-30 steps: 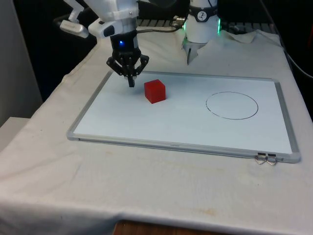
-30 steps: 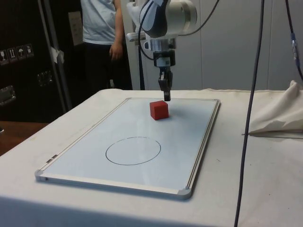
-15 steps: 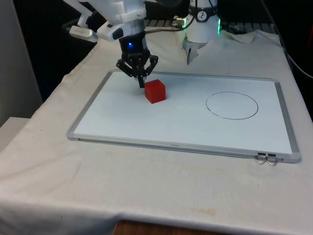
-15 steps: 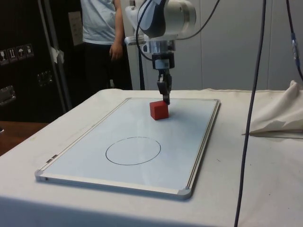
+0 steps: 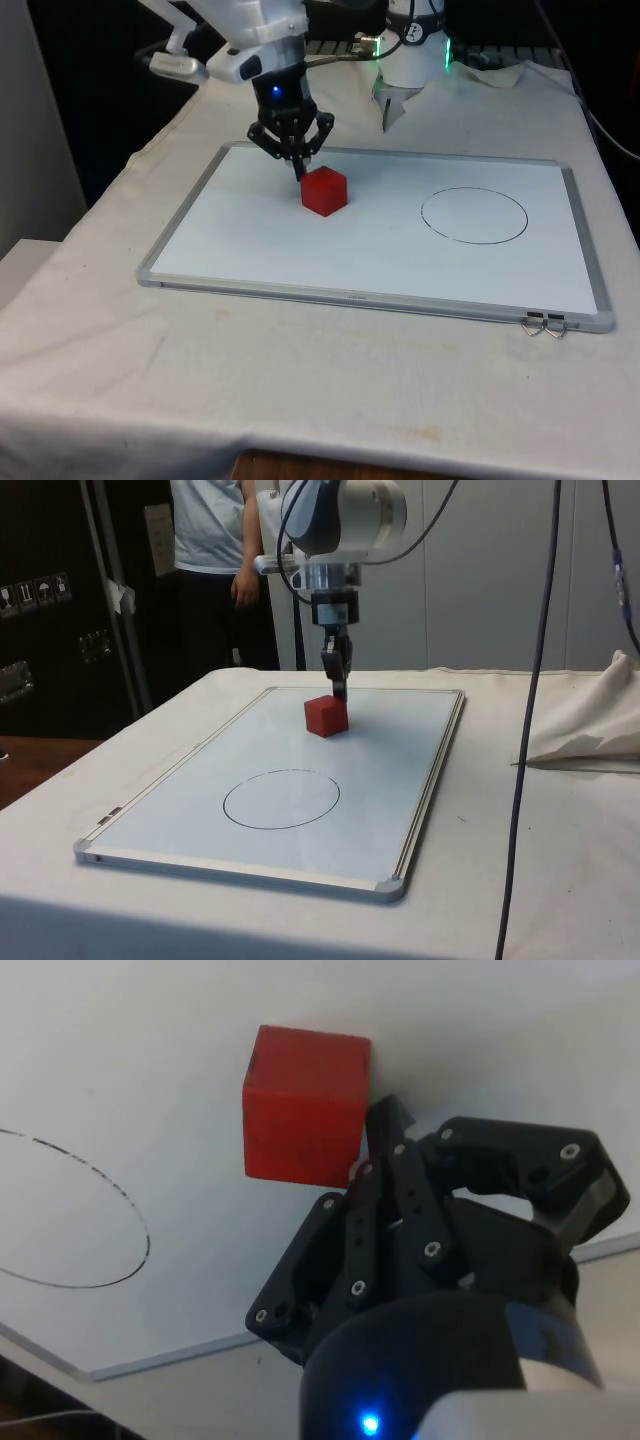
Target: Push the cube into the marked area.
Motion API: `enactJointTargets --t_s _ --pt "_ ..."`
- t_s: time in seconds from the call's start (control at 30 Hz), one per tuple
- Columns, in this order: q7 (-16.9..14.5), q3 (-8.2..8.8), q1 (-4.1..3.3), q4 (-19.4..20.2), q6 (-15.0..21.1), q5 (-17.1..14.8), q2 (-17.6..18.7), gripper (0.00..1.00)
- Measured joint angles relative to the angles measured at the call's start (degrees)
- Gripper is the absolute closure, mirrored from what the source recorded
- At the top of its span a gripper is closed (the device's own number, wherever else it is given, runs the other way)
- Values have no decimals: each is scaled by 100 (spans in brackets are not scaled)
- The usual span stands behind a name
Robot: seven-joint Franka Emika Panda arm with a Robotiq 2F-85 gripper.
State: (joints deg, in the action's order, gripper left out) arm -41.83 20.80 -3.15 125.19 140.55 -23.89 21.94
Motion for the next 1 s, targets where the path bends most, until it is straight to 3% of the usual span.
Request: enactJointTargets --t_s 0.63,1.0 --pt "46 -395 -46 11 -149 -292 -86 100" --pt "252 -556 -57 -619 -235 -292 355 100"
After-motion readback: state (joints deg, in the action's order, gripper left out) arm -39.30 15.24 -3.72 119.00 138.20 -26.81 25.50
